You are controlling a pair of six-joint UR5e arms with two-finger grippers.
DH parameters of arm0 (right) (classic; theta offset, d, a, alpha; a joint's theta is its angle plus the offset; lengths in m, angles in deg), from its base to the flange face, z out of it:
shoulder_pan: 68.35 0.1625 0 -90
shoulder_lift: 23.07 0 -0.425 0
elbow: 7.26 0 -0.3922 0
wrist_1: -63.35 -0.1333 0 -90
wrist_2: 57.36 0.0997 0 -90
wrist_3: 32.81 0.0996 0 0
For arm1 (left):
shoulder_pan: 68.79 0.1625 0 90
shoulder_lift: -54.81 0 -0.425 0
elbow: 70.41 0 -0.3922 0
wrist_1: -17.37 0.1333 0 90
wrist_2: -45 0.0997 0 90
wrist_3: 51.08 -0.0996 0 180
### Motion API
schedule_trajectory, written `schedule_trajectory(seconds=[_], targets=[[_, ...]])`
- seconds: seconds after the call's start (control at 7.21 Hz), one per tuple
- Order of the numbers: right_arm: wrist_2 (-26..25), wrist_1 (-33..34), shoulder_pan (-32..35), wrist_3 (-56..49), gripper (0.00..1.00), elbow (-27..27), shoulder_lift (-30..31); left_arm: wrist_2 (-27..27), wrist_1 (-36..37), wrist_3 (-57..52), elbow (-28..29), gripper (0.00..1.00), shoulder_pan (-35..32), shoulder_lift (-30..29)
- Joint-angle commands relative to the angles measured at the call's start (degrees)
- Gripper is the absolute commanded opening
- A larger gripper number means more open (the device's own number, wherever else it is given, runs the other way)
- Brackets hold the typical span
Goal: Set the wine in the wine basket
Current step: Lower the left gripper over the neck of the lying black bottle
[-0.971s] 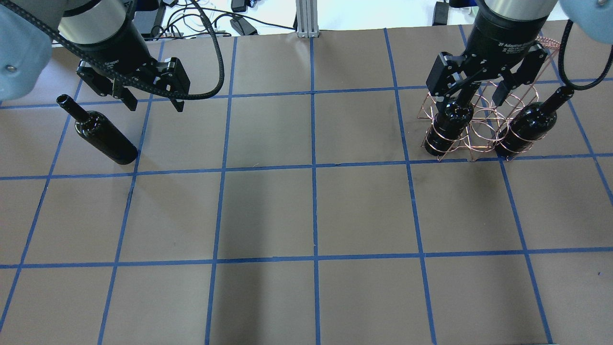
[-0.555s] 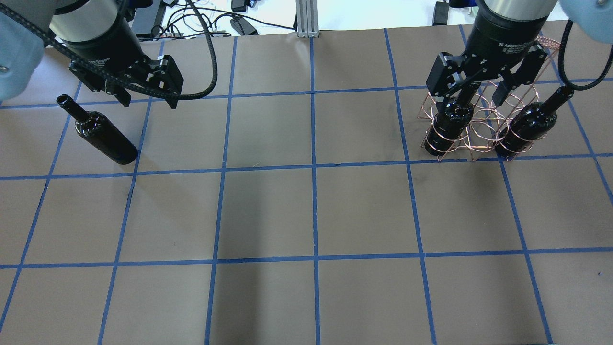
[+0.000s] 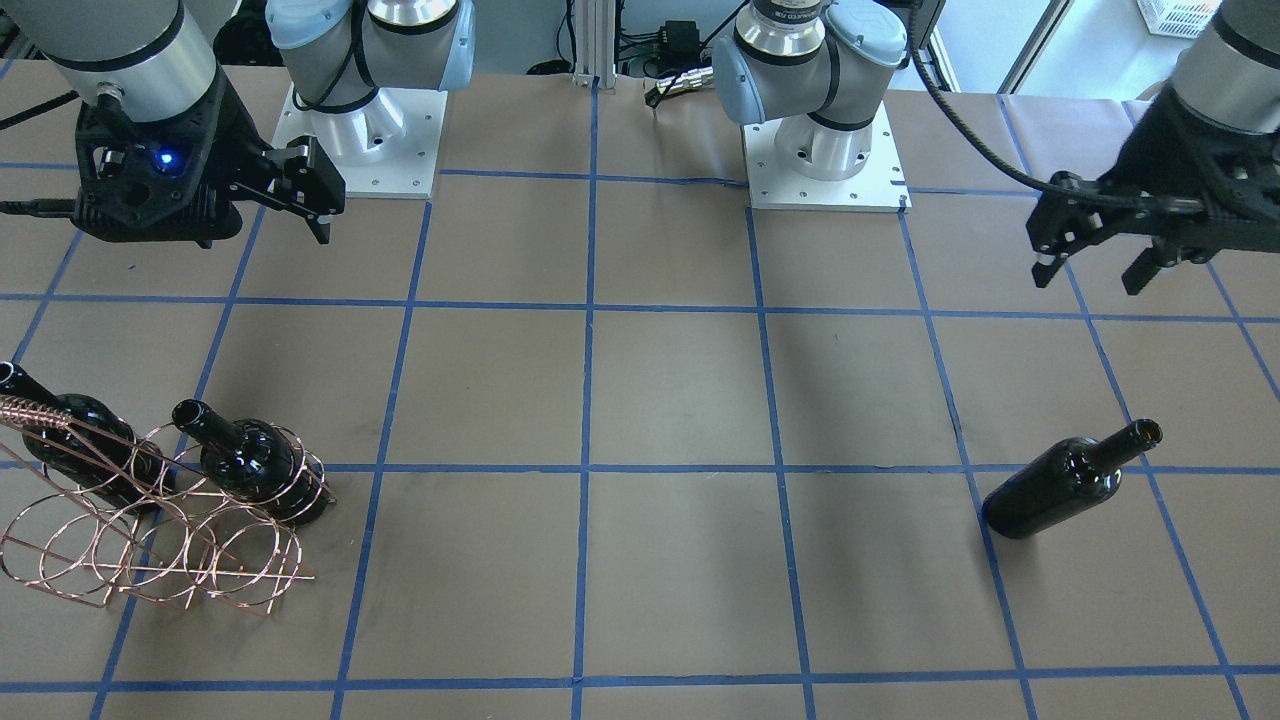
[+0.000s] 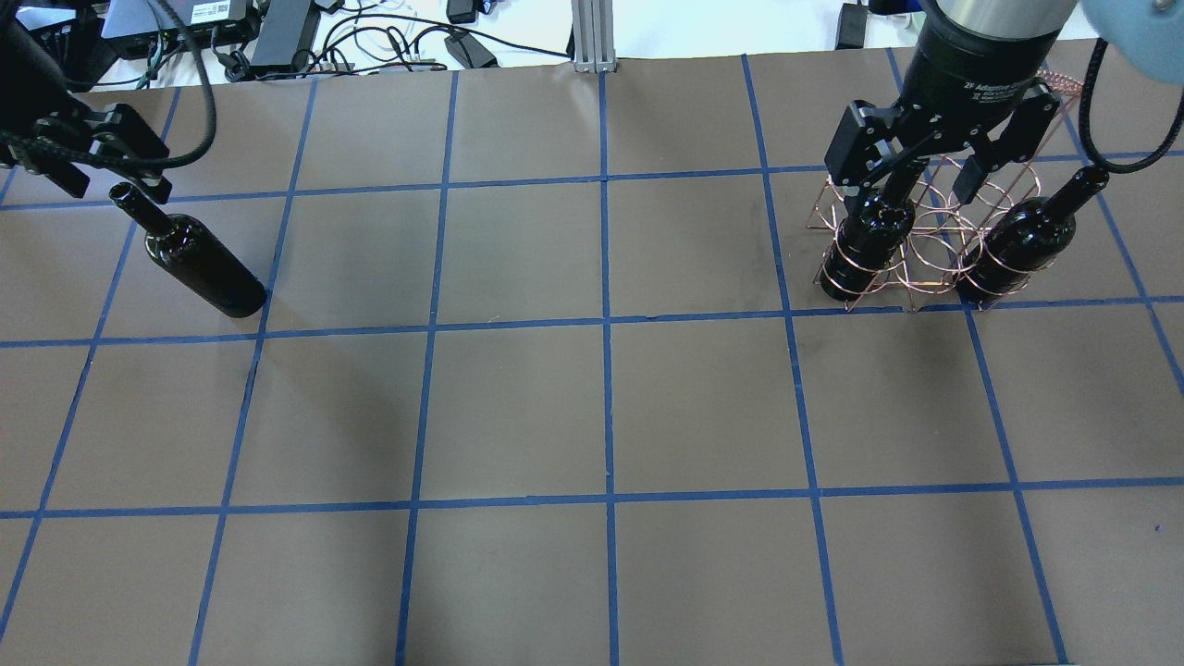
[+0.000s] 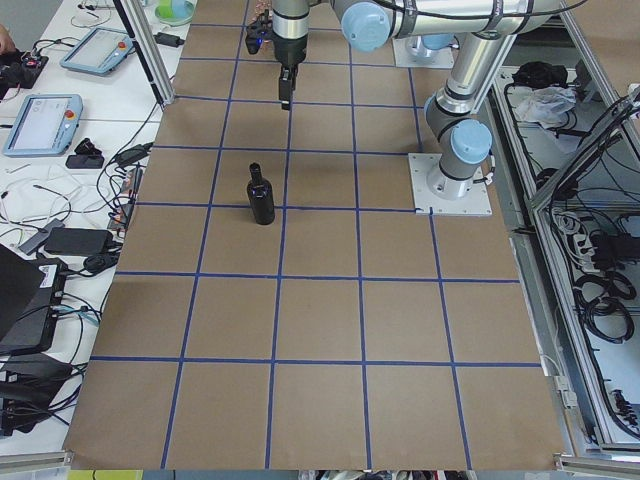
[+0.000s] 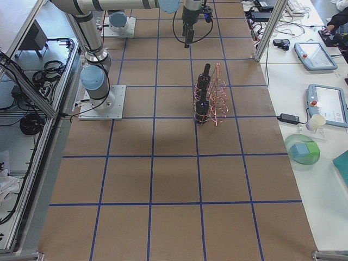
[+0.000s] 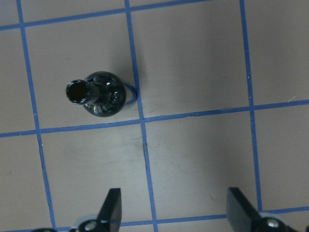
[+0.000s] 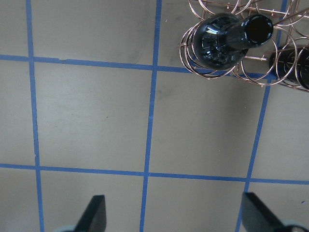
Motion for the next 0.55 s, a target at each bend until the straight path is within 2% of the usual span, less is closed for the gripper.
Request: schedule_trajectory(seconds=[0.0, 0.14, 0.28, 0.42], targets=[[0.04, 0.18, 0.17, 0.06, 1.00, 0.00, 0.06, -2.96, 7.90, -5.53, -2.29, 0.77, 7.78, -3.40], [-0.13, 0.01, 0.09, 0.06, 1.00, 0.00, 0.06, -3.05, 9.60, -5.38, -3.61, 0.77, 7.71, -4.89], [-0.04, 0.10, 0.17, 0.06, 1.00, 0.00, 0.40, -5.58, 14.23, -5.11, -4.41, 0.78, 7.45, -7.09], [0.05, 0.01, 0.17, 0.06, 1.00, 0.00, 0.58, -5.69, 14.62, -5.02, -4.85, 0.79, 7.10, -8.41]])
